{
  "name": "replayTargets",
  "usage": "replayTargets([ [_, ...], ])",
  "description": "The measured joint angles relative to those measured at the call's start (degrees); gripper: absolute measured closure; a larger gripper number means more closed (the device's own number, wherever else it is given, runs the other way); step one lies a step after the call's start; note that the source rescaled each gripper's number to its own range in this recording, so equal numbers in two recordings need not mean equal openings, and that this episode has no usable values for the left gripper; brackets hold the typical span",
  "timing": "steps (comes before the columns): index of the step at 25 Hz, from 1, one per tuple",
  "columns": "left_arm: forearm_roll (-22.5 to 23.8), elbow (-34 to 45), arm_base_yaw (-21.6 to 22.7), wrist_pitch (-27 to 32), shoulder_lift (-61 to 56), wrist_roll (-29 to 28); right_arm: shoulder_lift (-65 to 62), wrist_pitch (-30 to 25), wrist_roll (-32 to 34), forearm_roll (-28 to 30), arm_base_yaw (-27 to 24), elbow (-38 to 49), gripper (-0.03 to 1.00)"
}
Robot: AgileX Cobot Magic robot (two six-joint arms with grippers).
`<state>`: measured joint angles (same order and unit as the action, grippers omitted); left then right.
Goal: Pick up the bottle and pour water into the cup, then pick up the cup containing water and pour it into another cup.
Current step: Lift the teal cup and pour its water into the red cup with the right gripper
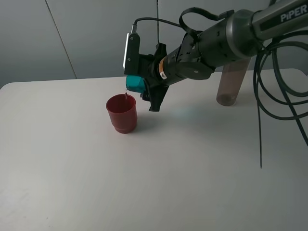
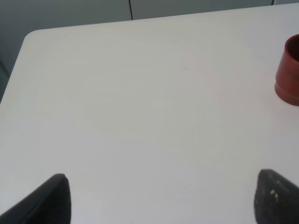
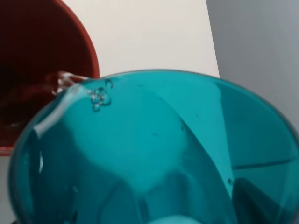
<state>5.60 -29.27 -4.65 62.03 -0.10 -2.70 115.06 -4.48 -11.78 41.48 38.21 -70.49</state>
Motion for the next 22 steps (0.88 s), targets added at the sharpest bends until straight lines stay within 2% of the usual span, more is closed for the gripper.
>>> replayTargets([
  [11,0.00,0.00,0.00,0.00,0.00,0.00,0.00,-3.12,-4.56,1.37,2.11,-0.61,0.93],
  [22,0.00,0.00,0.00,0.00,0.00,0.00,0.00,-6.83,-5.55,3.77,2.25,-3.27,0.93],
])
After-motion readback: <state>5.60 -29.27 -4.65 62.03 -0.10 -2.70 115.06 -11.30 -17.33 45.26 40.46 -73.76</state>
